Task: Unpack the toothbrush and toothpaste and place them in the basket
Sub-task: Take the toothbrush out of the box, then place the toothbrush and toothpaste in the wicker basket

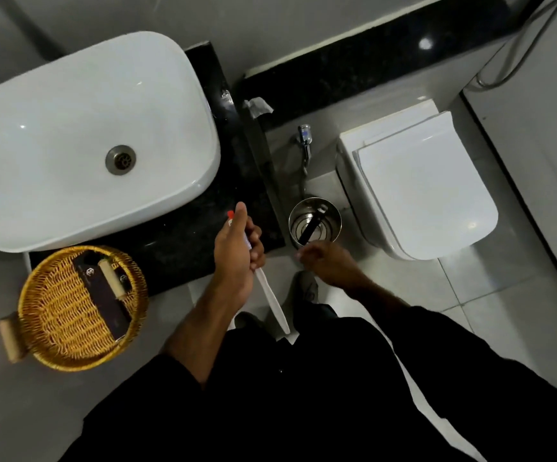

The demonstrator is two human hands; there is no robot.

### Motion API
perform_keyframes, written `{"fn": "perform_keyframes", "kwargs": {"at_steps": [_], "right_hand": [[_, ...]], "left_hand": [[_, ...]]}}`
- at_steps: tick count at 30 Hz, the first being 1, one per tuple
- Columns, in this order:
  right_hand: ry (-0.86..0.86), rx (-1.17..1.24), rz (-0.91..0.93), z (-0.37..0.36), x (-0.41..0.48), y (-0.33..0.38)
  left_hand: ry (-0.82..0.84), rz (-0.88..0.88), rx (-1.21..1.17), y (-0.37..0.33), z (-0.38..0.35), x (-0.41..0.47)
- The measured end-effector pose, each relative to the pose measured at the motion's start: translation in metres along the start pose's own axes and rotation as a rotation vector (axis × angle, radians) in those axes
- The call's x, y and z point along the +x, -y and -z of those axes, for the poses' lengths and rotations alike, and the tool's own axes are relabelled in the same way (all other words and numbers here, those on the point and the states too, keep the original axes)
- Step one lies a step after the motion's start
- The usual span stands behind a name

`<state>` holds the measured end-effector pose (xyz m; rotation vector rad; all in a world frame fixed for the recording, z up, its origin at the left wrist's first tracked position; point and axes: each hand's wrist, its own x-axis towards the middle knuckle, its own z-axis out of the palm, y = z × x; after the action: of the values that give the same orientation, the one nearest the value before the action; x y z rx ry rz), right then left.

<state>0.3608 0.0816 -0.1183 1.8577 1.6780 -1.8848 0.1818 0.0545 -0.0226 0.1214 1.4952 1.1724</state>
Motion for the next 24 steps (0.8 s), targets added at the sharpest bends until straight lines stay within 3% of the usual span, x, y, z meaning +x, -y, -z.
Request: {"fn": "perform_keyframes", "kwargs": {"at_steps": [3, 6, 13, 18, 24], "right_hand": [[0.355, 0.397, -0.053, -0.024, -0.038, 0.030], [0.583, 0.522, -0.056, -0.043, -0.062, 0.055], [0.573, 0.425, 0.027, -0.067, -0.075, 0.087], [0.599, 0.437, 0.021, -0.104, -0.085, 0.113], [0.548, 0.358, 0.035, -0.155, -0.099, 0.140]], "left_hand": [[-0.008, -0.009, -0.014, 0.001, 0.010, -0.003], [-0.047, -0.011, -0.038, 0.001, 0.024, -0.009], [-0.087, 0.028, -0.198, -0.017, 0.069, -0.019], [0.028, 0.050, -0.547, -0.031, 0.123, -0.031], [-0.168, -0.116, -0.567, -0.039, 0.215, -0.048]]}}
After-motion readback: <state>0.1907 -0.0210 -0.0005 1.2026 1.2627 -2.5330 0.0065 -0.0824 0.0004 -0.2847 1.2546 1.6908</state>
